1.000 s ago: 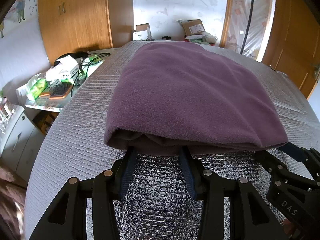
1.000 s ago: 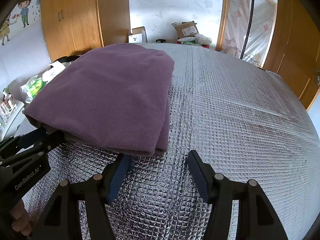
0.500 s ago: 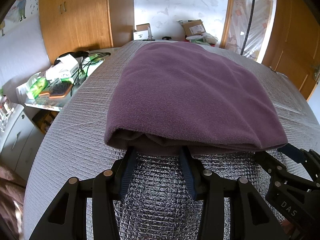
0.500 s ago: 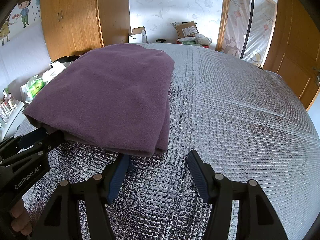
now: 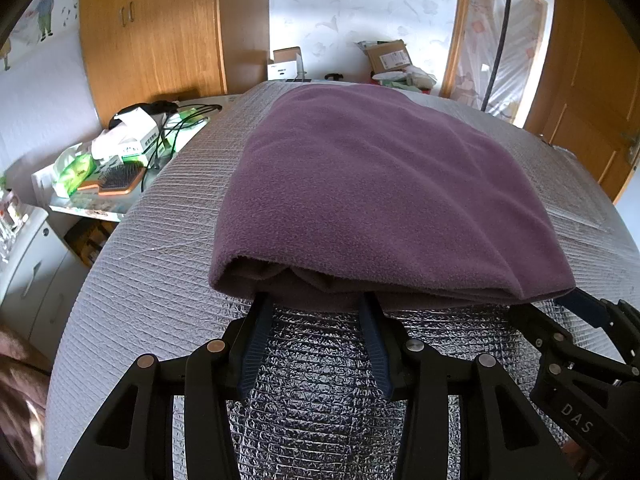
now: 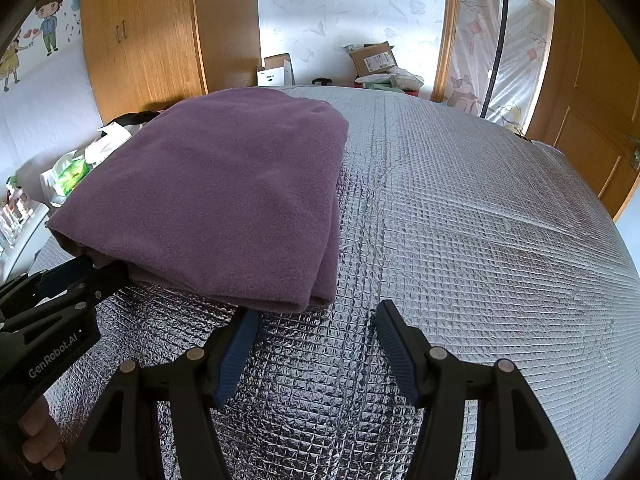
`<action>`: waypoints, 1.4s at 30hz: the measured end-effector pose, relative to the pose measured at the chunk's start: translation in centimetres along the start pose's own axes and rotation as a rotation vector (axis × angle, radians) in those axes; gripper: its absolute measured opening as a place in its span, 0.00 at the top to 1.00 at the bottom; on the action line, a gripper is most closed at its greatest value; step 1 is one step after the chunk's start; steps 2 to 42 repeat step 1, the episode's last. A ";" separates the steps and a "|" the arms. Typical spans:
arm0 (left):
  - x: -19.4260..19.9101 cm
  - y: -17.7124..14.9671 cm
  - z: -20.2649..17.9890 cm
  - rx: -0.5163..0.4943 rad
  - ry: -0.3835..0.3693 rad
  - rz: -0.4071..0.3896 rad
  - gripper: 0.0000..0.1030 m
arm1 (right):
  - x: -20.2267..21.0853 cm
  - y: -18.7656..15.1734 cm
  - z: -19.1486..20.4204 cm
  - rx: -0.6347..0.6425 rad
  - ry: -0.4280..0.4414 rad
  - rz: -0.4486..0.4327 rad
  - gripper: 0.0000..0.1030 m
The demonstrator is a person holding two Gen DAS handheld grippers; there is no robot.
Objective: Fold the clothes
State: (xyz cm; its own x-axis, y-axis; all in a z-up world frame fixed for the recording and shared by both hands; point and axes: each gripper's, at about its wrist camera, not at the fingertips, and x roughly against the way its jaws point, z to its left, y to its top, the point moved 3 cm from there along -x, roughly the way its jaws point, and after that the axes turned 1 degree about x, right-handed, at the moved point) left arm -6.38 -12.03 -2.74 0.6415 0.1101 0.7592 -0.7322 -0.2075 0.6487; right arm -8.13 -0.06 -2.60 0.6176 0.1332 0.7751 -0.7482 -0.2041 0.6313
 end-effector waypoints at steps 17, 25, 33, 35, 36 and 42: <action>0.0 0.0 0.0 0.000 0.000 0.000 0.55 | 0.0 0.0 0.0 0.000 0.000 0.000 0.40; 0.0 0.0 0.0 0.000 0.000 0.000 0.55 | 0.0 0.0 0.0 0.000 0.000 0.000 0.40; 0.0 0.0 0.0 0.000 0.000 0.000 0.55 | 0.0 0.0 0.0 0.000 0.000 0.000 0.40; 0.0 0.0 0.0 0.000 0.000 0.000 0.55 | 0.0 0.0 0.0 0.000 0.000 0.000 0.40; 0.0 0.0 0.0 0.000 0.000 0.000 0.55 | 0.0 0.0 0.0 0.000 0.000 0.000 0.40; 0.0 0.0 0.0 0.000 0.000 0.000 0.55 | 0.0 0.0 0.0 0.000 0.000 0.000 0.40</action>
